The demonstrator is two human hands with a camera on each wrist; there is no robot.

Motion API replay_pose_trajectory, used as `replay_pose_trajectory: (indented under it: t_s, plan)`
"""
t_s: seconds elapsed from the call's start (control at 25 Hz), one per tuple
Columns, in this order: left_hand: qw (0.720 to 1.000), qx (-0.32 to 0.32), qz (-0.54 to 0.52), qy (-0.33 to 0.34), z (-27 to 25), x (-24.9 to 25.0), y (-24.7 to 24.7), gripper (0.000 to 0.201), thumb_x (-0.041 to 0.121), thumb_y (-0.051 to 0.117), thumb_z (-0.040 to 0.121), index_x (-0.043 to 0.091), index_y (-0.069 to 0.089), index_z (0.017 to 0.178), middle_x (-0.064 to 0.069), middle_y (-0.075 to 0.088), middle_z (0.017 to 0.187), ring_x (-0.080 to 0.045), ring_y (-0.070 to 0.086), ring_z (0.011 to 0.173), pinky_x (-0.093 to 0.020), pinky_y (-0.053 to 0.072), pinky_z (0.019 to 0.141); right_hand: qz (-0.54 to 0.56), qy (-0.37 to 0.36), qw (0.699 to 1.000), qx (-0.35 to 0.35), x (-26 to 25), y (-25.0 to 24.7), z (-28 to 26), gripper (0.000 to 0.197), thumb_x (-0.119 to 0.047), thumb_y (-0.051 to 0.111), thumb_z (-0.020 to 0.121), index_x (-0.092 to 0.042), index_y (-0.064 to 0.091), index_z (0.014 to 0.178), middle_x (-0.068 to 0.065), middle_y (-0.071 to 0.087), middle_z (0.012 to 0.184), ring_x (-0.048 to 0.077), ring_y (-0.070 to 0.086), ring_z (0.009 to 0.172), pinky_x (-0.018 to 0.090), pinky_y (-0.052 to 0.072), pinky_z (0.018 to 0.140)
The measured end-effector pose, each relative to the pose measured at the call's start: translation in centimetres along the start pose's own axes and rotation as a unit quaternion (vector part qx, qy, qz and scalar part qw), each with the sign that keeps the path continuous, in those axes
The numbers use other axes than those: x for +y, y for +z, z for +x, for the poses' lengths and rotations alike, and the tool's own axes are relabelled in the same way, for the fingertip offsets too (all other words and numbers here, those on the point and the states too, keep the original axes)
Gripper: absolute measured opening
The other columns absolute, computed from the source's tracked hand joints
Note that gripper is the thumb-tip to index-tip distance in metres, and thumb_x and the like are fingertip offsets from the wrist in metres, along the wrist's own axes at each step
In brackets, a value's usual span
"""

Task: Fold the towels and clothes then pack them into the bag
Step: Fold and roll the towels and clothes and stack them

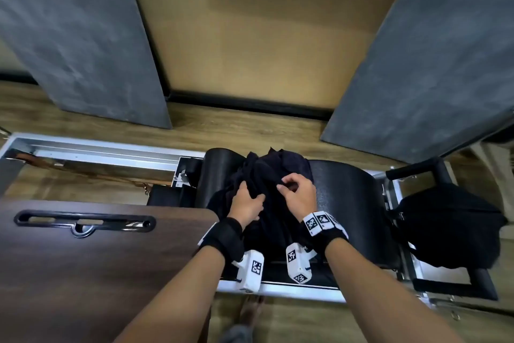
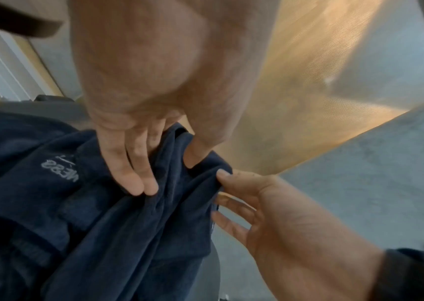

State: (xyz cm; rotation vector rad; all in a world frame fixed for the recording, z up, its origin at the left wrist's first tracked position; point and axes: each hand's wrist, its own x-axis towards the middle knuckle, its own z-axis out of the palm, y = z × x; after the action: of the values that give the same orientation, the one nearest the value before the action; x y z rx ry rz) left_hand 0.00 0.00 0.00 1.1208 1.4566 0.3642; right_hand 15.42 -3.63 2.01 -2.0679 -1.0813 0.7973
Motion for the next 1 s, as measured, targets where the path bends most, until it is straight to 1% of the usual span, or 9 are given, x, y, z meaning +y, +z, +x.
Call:
replay_pose_trajectory:
  t_s: [0.08, 0.16, 0.24, 0.44, 0.56, 0.76, 0.84, 0.92, 1.0]
  plan:
    - [1.000, 0.020, 0.006, 0.000, -0.5, 1.0, 0.4, 0.043, 0.026, 0.069, 0.101, 0.015, 0.054, 0.140, 0.004, 0.063, 0.110, -0.015, 0.074, 0.082, -0.029, 0.062, 0.064, 0.061, -0.008, 0.998, -0.020, -0.4, -1.0, -0.4, 0.010, -0.011, 0.077, 0.089, -0.017, 0.070, 0.093, -0.006, 0.070, 0.092, 0.005, 0.064, 0.087, 0.022, 0.046, 0.080]
    - [0.998, 0.050, 0.039, 0.020, -1.2, 1.6, 0.3, 0.035, 0.036, 0.072, 0.098, 0.016, 0.066, 0.127, -0.007, 0.069, 0.128, -0.022, 0.073, 0.105, -0.038, 0.061, 0.090, 0.085, -0.008, 0.996, -0.028, -0.9, -2.4, -0.8, 0.011, -0.010, 0.072, 0.093, -0.020, 0.068, 0.096, -0.005, 0.070, 0.101, 0.006, 0.063, 0.099, 0.022, 0.045, 0.088]
    - [0.995, 0.061, 0.054, 0.061, -2.5, 2.2, -0.3, 0.041, 0.043, 0.071, 0.098, 0.013, 0.070, 0.126, -0.006, 0.072, 0.128, -0.025, 0.068, 0.118, -0.045, 0.054, 0.104, 0.106, -0.016, 0.994, -0.023, -1.5, -4.2, -1.7, 0.011, -0.012, 0.068, 0.097, -0.023, 0.067, 0.099, -0.003, 0.069, 0.108, 0.008, 0.062, 0.106, 0.024, 0.046, 0.090]
    - [0.975, 0.077, 0.005, 0.209, -8.1, 3.7, -2.2, 0.019, 0.050, 0.067, 0.098, 0.031, 0.071, 0.095, 0.012, 0.075, 0.092, -0.011, 0.071, 0.094, -0.041, 0.058, 0.088, 0.152, -0.048, 0.986, 0.040, -2.8, -8.3, -4.8, 0.009, -0.010, 0.068, 0.097, -0.019, 0.069, 0.095, 0.006, 0.073, 0.103, 0.018, 0.067, 0.103, 0.032, 0.054, 0.094]
    - [0.958, 0.091, -0.018, 0.270, -12.6, 4.8, -3.1, 0.028, 0.049, 0.063, 0.100, 0.031, 0.062, 0.079, 0.017, 0.063, 0.071, -0.004, 0.059, 0.071, -0.034, 0.047, 0.071, 0.186, -0.067, 0.978, 0.062, -3.4, -10.9, -7.9, 0.010, -0.008, 0.070, 0.095, -0.018, 0.072, 0.092, 0.006, 0.076, 0.100, 0.022, 0.071, 0.102, 0.038, 0.056, 0.096]
    - [0.929, 0.089, 0.010, 0.360, -20.7, 5.5, -4.2, 0.032, 0.037, 0.059, 0.107, 0.014, 0.061, 0.085, -0.002, 0.052, 0.075, -0.024, 0.053, 0.077, -0.040, 0.043, 0.075, 0.210, -0.096, 0.969, 0.084, -3.6, -14.4, -15.1, 0.012, -0.006, 0.072, 0.092, -0.018, 0.075, 0.089, 0.005, 0.078, 0.096, 0.018, 0.072, 0.098, 0.040, 0.057, 0.097]
    - [0.929, 0.086, 0.038, 0.357, -24.0, 5.2, -4.5, 0.027, 0.041, 0.055, 0.108, 0.018, 0.066, 0.098, -0.012, 0.061, 0.095, -0.035, 0.057, 0.103, -0.046, 0.046, 0.098, 0.209, -0.106, 0.968, 0.086, -3.7, -15.1, -18.4, 0.015, -0.003, 0.072, 0.091, -0.017, 0.075, 0.087, 0.006, 0.078, 0.092, 0.016, 0.071, 0.092, 0.040, 0.057, 0.093]
    - [0.924, 0.096, 0.081, 0.361, -28.1, 4.6, -4.8, 0.022, 0.045, 0.050, 0.109, 0.030, 0.062, 0.099, -0.003, 0.062, 0.104, -0.029, 0.052, 0.115, -0.050, 0.033, 0.114, 0.178, -0.126, 0.973, 0.080, -4.1, -15.4, -22.3, 0.016, 0.001, 0.070, 0.090, -0.015, 0.074, 0.092, 0.005, 0.077, 0.093, 0.017, 0.071, 0.093, 0.041, 0.058, 0.094]
    - [0.918, 0.060, 0.089, 0.381, -32.2, 4.1, -5.1, 0.020, 0.039, 0.048, 0.112, 0.031, 0.056, 0.095, 0.006, 0.061, 0.093, -0.023, 0.055, 0.103, -0.056, 0.030, 0.114, 0.133, -0.179, 0.973, 0.054, -5.4, -15.1, -26.4, 0.033, 0.005, 0.069, 0.087, -0.017, 0.072, 0.112, -0.004, 0.075, 0.104, 0.009, 0.070, 0.102, 0.031, 0.056, 0.098]
